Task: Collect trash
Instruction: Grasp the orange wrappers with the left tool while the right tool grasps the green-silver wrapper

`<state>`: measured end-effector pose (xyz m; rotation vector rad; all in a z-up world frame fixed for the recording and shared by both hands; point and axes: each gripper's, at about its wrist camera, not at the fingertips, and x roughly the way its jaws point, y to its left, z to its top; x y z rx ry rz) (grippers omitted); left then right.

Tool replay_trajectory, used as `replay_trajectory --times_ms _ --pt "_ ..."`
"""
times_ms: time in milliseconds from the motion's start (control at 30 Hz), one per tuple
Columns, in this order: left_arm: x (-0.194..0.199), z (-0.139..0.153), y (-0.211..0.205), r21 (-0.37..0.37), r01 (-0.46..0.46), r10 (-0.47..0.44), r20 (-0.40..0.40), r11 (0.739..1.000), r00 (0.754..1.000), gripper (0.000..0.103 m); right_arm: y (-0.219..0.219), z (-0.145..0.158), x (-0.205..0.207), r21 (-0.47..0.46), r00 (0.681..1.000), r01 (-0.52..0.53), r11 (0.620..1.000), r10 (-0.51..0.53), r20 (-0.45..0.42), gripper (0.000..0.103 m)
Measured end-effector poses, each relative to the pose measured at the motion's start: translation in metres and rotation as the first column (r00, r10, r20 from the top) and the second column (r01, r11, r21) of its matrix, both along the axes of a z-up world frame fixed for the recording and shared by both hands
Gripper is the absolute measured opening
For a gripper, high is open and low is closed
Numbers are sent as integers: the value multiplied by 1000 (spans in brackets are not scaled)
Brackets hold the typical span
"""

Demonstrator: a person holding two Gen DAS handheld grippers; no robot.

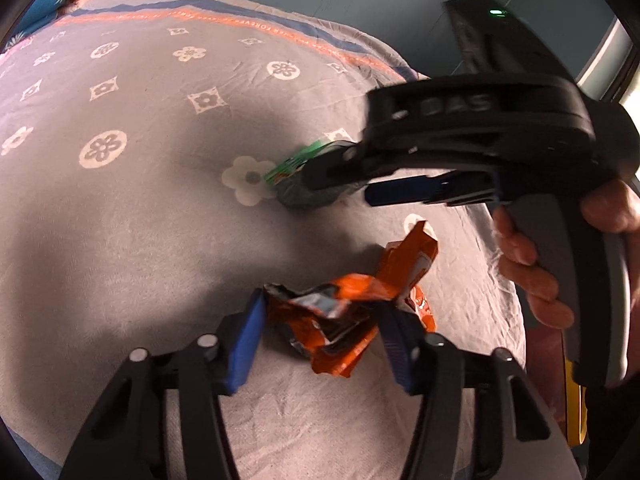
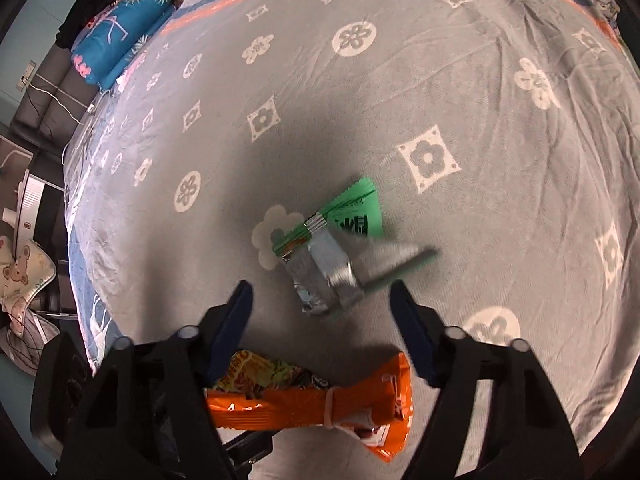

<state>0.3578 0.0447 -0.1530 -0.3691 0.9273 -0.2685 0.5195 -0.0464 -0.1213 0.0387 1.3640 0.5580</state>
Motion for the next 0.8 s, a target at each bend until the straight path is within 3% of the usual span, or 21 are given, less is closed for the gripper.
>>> replay_trajectory --times_ms 200,333,533,800 --pt "-2 6 -7 9 28 -28 21 1000 999 22 -1 -2 4 -1 1000 15 1000 -15 9 29" --pt "-1 7 -7 6 36 -36 23 999 999 20 -5 -4 6 26 999 47 999 -47 -1 10" --pt "-5 10 -7 0 47 -47 25 999 999 16 -8 -2 9 41 998 64 997 -65 12 2" --pt "-4 11 -7 -8 54 -53 26 999 998 14 -10 4 10 61 998 62 996 -64 28 1"
